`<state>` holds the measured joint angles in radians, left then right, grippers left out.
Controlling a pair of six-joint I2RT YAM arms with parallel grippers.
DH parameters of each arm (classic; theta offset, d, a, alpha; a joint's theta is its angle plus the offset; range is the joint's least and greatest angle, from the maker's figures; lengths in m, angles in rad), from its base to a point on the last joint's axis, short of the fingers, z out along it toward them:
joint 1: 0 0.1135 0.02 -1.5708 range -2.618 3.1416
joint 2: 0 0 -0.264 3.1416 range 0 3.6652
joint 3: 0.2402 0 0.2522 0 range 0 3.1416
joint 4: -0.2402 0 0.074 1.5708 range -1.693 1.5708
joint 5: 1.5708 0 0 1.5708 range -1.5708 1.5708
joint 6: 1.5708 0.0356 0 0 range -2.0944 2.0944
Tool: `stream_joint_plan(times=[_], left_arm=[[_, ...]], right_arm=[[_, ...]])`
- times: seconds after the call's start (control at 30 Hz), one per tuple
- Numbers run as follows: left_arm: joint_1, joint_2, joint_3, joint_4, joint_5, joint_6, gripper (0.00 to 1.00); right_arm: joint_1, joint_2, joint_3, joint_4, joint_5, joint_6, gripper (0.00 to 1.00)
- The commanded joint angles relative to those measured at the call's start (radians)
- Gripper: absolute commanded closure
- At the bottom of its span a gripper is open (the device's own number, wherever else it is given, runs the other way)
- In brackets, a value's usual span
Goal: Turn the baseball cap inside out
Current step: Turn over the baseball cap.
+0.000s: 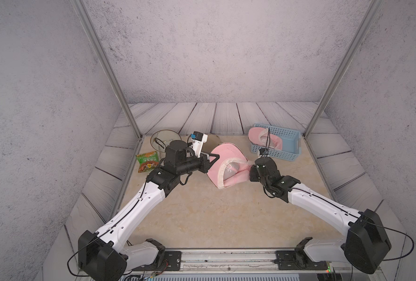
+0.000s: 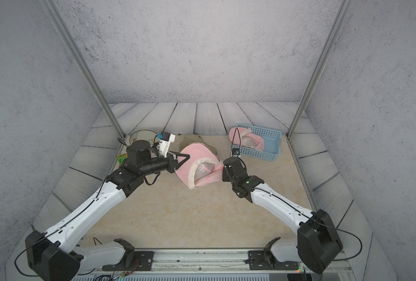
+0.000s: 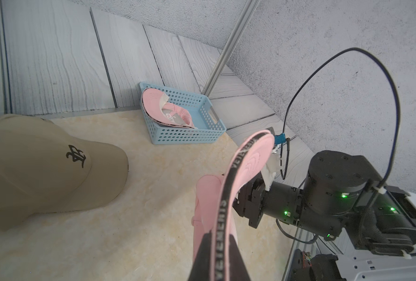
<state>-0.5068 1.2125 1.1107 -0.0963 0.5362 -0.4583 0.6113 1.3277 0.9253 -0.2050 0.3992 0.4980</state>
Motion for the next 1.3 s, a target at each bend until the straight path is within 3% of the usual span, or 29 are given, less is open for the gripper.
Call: stream_joint_plan(times=[0.0,0.17,0.27,0.33,0.4,0.53,0.67,0.8,1.0,1.13,1.27], left_arm=[[0.033,-0.050,0.043,0.079,-0.079,-0.079,1.00],[0.033,-0.072,0.047,0.018,-0.208,-0.067,1.00],[0.033,-0.092,0.041,-0.030,-0.326,-0.051,1.00],[0.033,-0.090,0.034,-0.018,-0.303,-0.023,1.00],[0.033,-0.069,0.043,-0.016,-0.240,-0.006,1.00],[0.032,-0.015,0.055,0.038,-0.009,0.001,1.00],[0.033,0.016,0.078,0.028,0.072,0.027,1.00],[0.033,0.031,0.117,-0.085,0.054,0.141,1.00],[0.034,0.048,0.193,-0.280,0.031,0.355,1.00],[0.036,0.047,0.204,-0.325,0.107,0.463,1.00],[0.036,0.039,0.209,-0.339,0.223,0.536,1.00]], right_arm=[[-0.068,0.036,-0.008,-0.186,0.151,0.059,0.58],[-0.110,0.055,0.001,-0.226,0.118,0.063,0.46],[-0.134,0.062,0.009,-0.244,0.063,0.060,0.44],[-0.146,0.058,0.010,-0.239,0.015,0.043,0.44],[-0.155,0.048,0.011,-0.206,-0.108,-0.008,0.47],[-0.164,-0.001,-0.007,-0.066,-0.527,-0.158,0.57],[-0.163,-0.047,-0.027,0.022,-0.802,-0.247,0.51],[-0.164,-0.093,-0.075,0.077,-0.822,-0.320,0.40],[-0.164,-0.194,-0.142,0.135,-0.768,-0.431,0.36],[-0.164,-0.274,-0.205,0.243,-0.827,-0.520,0.35],[-0.166,-0.290,-0.193,0.226,-0.883,-0.610,0.35]])
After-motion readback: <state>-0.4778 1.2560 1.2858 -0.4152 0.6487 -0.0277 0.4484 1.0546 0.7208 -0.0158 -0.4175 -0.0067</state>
